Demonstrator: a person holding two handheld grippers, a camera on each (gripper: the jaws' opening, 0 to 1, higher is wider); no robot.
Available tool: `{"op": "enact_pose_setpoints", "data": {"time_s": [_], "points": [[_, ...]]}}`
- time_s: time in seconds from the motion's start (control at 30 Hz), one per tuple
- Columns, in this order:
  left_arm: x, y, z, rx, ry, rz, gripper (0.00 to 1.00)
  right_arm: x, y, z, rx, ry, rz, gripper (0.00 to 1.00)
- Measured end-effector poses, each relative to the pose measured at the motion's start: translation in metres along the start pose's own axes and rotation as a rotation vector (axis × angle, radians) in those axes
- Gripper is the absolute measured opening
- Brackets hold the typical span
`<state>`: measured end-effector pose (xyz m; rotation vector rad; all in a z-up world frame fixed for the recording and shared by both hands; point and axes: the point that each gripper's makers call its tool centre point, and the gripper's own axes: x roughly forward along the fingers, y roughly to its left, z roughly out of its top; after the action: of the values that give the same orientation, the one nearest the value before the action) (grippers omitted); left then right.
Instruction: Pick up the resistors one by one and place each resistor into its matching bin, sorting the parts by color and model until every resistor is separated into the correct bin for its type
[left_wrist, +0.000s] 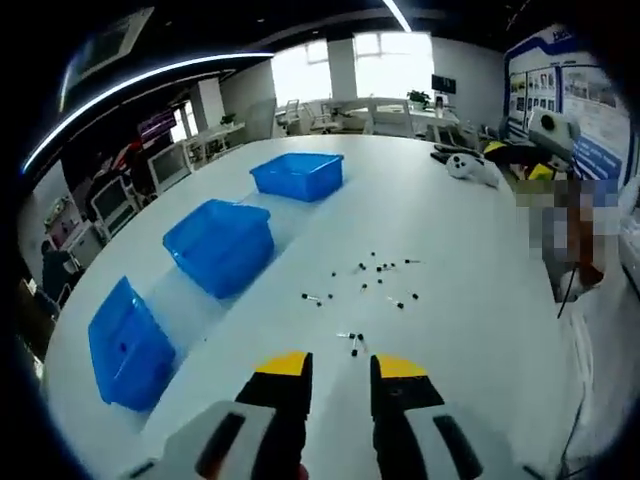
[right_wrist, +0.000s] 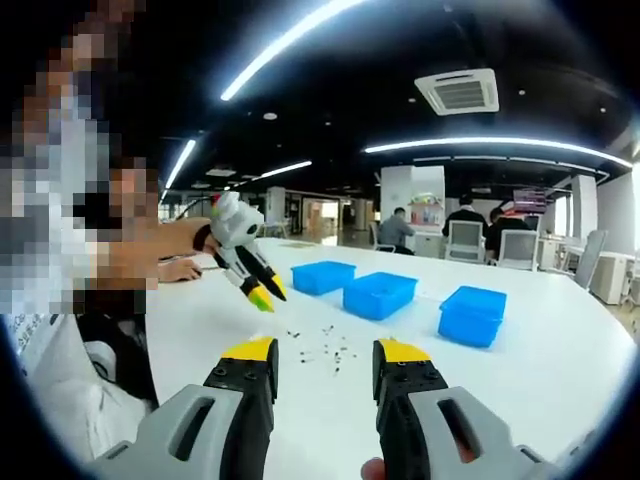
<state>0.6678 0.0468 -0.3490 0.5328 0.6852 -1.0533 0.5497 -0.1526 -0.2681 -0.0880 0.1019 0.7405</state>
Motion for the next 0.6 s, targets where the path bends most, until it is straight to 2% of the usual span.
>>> {"op": "enact_pose_setpoints", "data": {"time_s": [0.17, 0.23, 0.3, 0.37, 0.6], "points": [[0.017, -0.003, -0.002, 0.009, 0.042, -0.028, 0.23, -0.001, -0.001, -0.002, 0.006, 0.003, -0.001, 0.40], [0.022, -0.009, 0.002, -0.011, 0.028, -0.069, 0.21, -0.002, -0.001, -0.002, 0.006, 0.001, -0.001, 0.40], [0.028, -0.009, 0.001, -0.019, 0.032, -0.071, 0.20, -0.002, -0.001, -0.002, 0.006, 0.000, -0.002, 0.40], [0.031, -0.009, -0.003, 0.002, 0.054, -0.062, 0.18, -0.002, -0.001, -0.002, 0.007, 0.000, -0.001, 0.40], [0.042, -0.016, -0.018, -0.003, 0.099, -0.093, 0.17, -0.002, -0.002, -0.007, 0.007, 0.010, 0.003, 0.40]]}}
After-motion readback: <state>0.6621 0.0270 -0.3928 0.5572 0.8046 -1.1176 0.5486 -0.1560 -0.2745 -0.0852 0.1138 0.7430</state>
